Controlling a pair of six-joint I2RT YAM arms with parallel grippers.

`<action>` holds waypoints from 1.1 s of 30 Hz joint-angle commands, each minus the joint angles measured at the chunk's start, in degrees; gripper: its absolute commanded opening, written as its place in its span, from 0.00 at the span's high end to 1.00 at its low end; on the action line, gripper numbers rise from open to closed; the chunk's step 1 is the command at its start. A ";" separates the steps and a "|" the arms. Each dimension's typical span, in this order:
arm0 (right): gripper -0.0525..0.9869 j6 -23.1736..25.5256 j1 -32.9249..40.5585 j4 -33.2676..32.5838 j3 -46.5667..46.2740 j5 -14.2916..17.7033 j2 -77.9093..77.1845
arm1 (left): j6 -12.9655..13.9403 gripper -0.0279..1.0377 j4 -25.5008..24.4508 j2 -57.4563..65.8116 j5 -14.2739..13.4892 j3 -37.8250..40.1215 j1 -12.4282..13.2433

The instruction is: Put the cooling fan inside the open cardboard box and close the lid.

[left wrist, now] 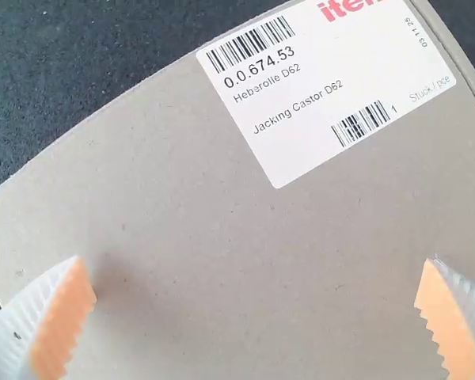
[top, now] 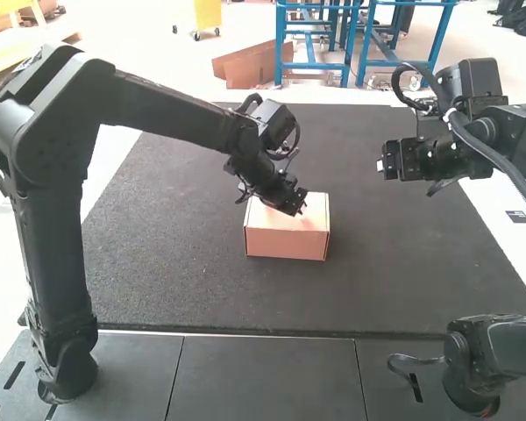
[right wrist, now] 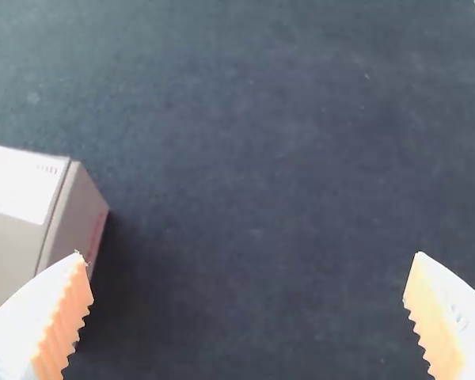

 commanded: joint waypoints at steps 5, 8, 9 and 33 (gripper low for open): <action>0.08 -0.25 -0.85 0.37 0.27 -0.75 -0.04 | -0.20 0.06 0.29 -0.09 0.45 -3.75 -0.38; 0.08 -0.25 -0.85 0.46 0.44 -0.75 -0.04 | 0.15 0.06 -0.42 -2.38 0.36 -1.20 -0.02; 0.08 -0.25 -0.85 0.55 0.44 -0.75 -0.04 | 0.32 0.06 -0.68 -3.34 0.27 0.12 0.15; 0.07 3.35 -3.23 12.76 1.94 -10.68 -3.20 | 0.76 0.06 4.77 -20.48 0.01 5.92 10.26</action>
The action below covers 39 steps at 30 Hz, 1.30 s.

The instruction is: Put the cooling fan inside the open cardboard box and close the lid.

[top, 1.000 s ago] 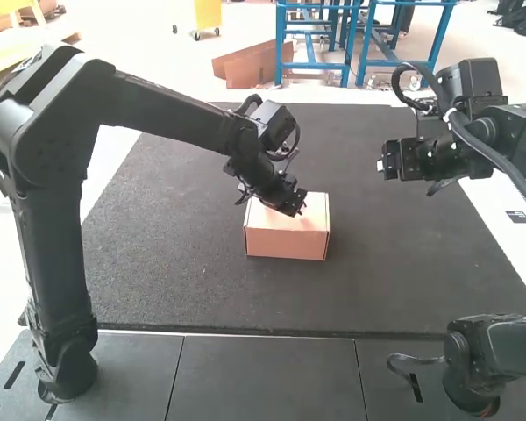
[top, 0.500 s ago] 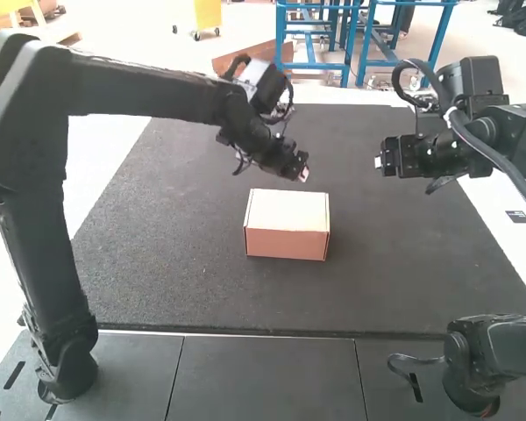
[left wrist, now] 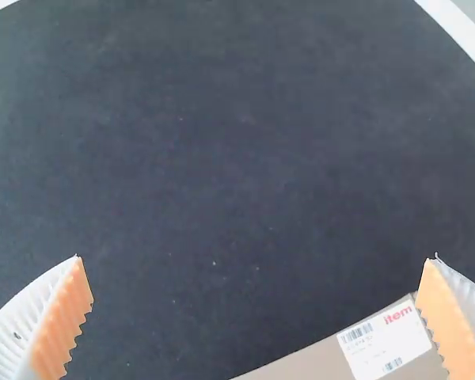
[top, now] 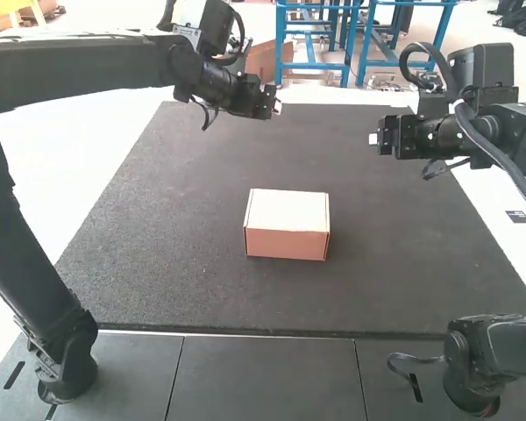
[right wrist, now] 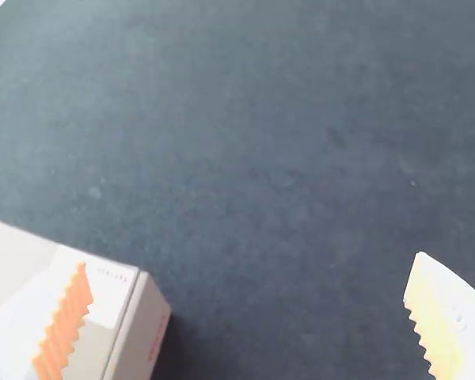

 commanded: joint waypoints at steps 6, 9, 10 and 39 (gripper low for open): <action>0.07 2.54 -3.72 1.55 0.44 -2.71 -3.97 | 0.55 0.06 7.05 -9.61 -1.14 -7.25 -0.28; 0.07 2.28 -5.12 1.29 -0.17 -2.35 -5.64 | 1.42 0.07 9.51 -13.30 -2.54 -10.94 -0.01; 0.07 2.90 -5.12 1.29 -0.43 -1.74 -6.17 | 2.13 0.07 10.21 -14.70 -2.54 -12.26 0.07; 0.07 3.69 -7.59 13.77 -17.13 0.37 -24.19 | 6.70 0.07 38.07 -52.76 -9.75 -55.15 11.94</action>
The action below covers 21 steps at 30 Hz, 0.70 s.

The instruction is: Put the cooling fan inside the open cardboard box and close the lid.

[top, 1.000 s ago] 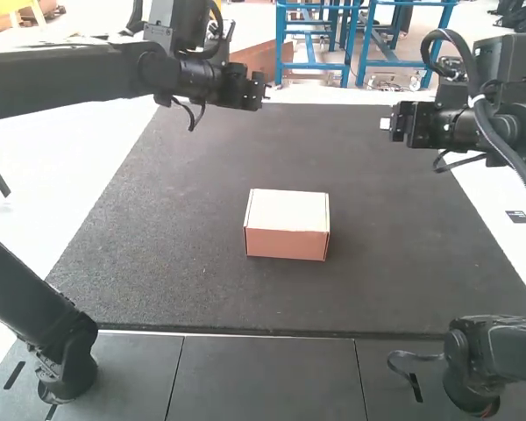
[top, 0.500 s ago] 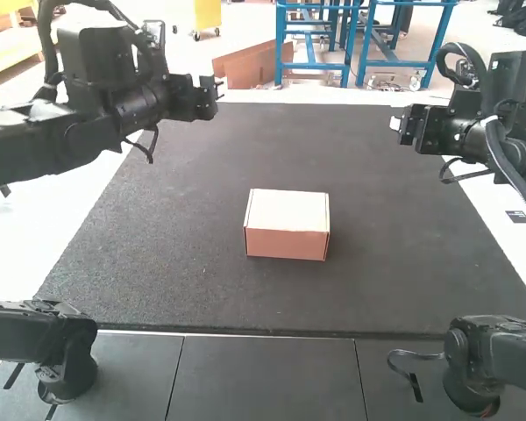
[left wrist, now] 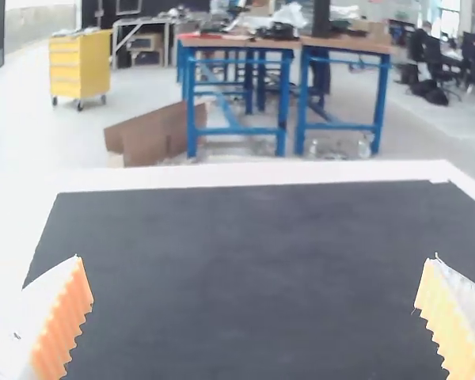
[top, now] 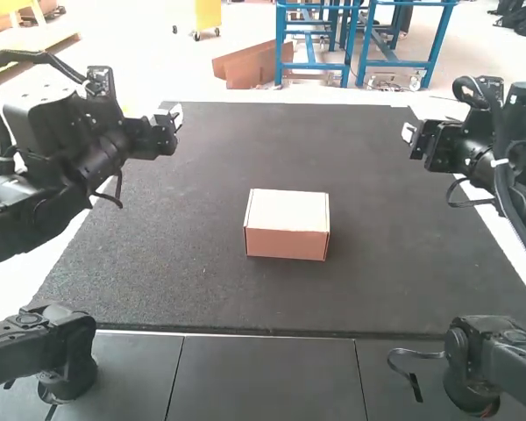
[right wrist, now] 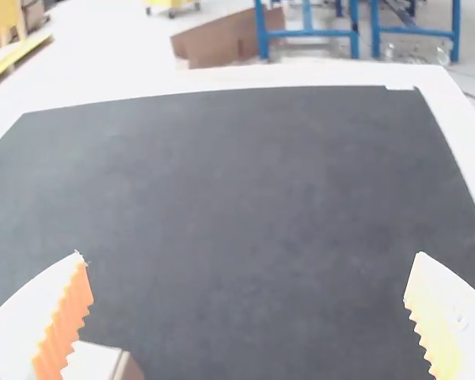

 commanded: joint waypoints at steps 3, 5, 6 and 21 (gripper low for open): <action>0.08 0.21 -1.20 3.77 -3.95 0.68 -5.56 | 3.14 0.07 3.02 -5.46 0.04 -5.19 2.74; 0.08 0.12 -1.20 4.83 -5.53 0.68 -7.58 | 3.22 0.07 3.55 -7.48 0.31 -7.47 3.45; 0.08 0.04 -1.20 5.09 -6.32 0.68 -8.46 | 3.31 0.07 3.73 -8.36 0.40 -8.52 3.71; 0.08 -3.04 -2.96 13.79 -16.95 2.35 -19.10 | 4.63 0.08 6.89 -18.11 0.75 -20.74 8.90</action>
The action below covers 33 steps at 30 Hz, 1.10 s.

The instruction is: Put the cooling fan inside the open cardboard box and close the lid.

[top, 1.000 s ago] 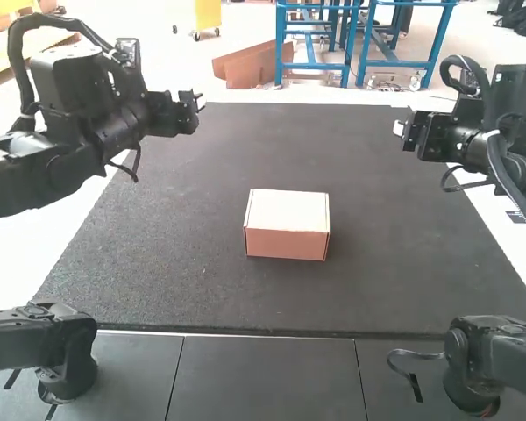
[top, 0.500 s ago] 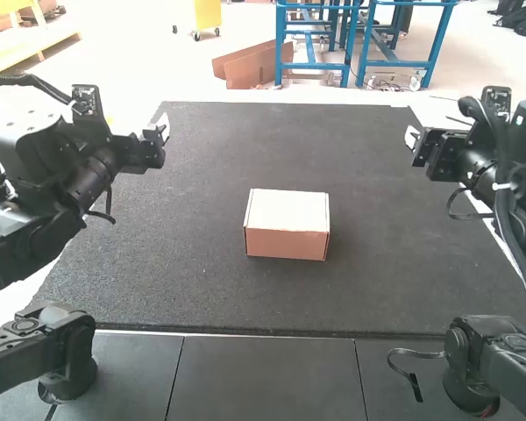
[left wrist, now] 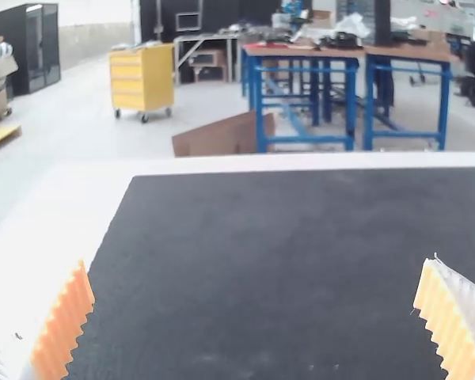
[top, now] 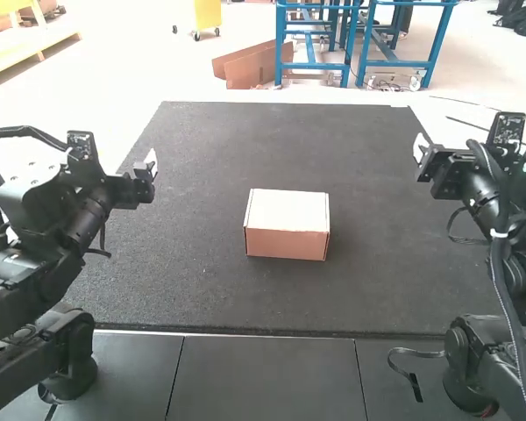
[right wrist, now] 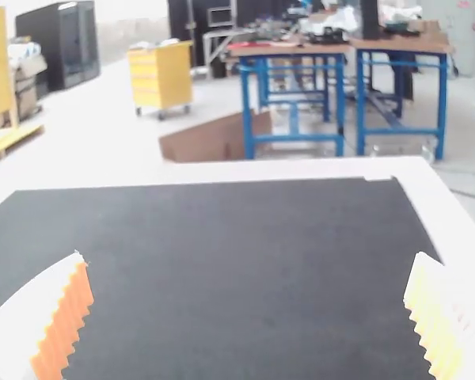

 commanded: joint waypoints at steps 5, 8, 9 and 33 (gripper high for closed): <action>0.08 -2.63 -2.55 2.28 -4.82 0.27 -3.79 | 2.15 0.08 -1.84 -10.99 1.85 -4.45 0.61; 0.08 -3.25 -2.46 2.63 -7.28 0.18 -4.84 | 2.94 0.08 -5.71 -17.40 2.90 -6.12 0.44; 0.08 -3.33 -2.46 2.98 -8.25 0.18 -5.28 | 3.99 0.08 -7.82 -19.69 3.60 -6.65 0.52; 0.08 -4.30 -6.33 -8.45 -16.69 0.79 -17.15 | 2.76 0.08 -18.98 -22.76 4.13 -7.62 13.27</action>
